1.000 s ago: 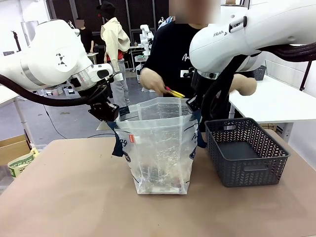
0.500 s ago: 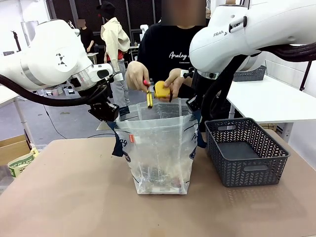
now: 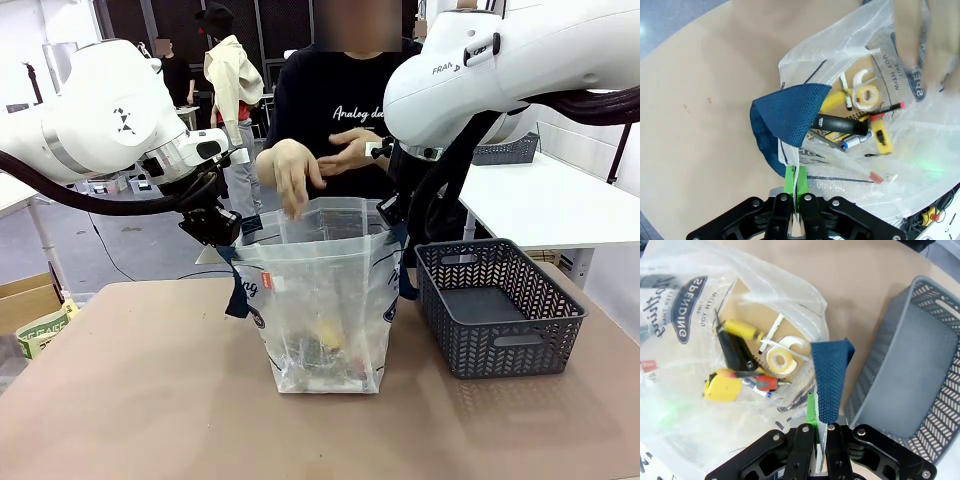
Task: Transfer purchased items from the store into the shopping bag.
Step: Move the Reusable shopping bag to the right side of the table.
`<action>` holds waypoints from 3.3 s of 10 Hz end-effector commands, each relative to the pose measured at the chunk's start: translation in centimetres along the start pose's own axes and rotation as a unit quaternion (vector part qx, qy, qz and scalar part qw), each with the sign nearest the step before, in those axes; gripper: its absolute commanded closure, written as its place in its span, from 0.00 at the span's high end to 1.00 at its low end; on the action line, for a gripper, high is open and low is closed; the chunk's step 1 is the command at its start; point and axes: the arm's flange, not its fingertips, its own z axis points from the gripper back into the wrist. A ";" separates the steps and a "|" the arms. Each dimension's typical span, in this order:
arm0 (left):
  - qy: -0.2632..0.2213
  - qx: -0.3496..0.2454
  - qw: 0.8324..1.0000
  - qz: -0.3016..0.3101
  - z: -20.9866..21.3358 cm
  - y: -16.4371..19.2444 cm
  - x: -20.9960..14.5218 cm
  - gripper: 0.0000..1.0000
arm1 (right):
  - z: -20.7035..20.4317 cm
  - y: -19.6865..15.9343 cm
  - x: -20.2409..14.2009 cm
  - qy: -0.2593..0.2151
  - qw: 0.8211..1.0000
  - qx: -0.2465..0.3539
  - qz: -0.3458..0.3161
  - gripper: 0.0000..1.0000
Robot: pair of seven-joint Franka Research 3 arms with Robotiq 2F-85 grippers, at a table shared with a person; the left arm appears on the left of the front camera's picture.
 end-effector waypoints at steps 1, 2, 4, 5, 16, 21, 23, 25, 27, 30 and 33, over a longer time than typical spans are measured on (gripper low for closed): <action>-0.002 0.001 1.000 0.005 0.2 0.0 0.0 0.00 | 0.1 0.0 0.0 -0.001 1.000 0.000 -0.001 0.00; -0.002 0.001 1.000 0.005 0.2 0.0 0.0 0.00 | 0.1 0.0 0.0 -0.001 1.000 0.000 -0.001 0.00; -0.002 0.001 1.000 0.005 0.2 0.0 0.0 0.00 | 0.1 0.0 0.0 -0.001 1.000 0.000 -0.001 0.00; -0.002 0.001 1.000 0.005 0.2 0.0 0.0 0.00 | 0.1 0.0 0.0 -0.001 1.000 0.000 -0.001 0.00; -0.002 0.001 1.000 0.005 0.2 0.0 0.0 0.00 | 0.1 0.0 0.0 -0.001 1.000 0.000 -0.001 0.00; -0.002 0.001 1.000 0.005 0.2 0.0 0.0 0.00 | 0.1 0.0 0.0 -0.001 1.000 0.000 -0.001 0.00; 0.000 0.000 1.000 0.000 0.0 0.0 0.0 0.00 | 0.1 0.0 0.0 -0.001 1.000 0.000 -0.001 0.00; -0.001 -0.004 1.000 -0.009 0.0 -0.4 0.1 0.00 | 0.0 0.0 0.0 -0.001 1.000 0.004 0.001 0.00; -0.002 -0.008 1.000 -0.013 0.1 -1.1 0.4 0.00 | 0.4 0.9 -0.2 -0.002 1.000 0.004 -0.010 0.00; -0.008 -0.022 0.999 -0.022 0.5 -2.4 1.1 0.00 | 0.7 2.7 -0.1 -0.002 1.000 -0.001 -0.030 0.00; -0.012 -0.059 0.997 -0.037 0.3 -3.9 2.2 0.00 | -0.3 5.1 1.3 -0.019 0.999 -0.003 -0.049 0.00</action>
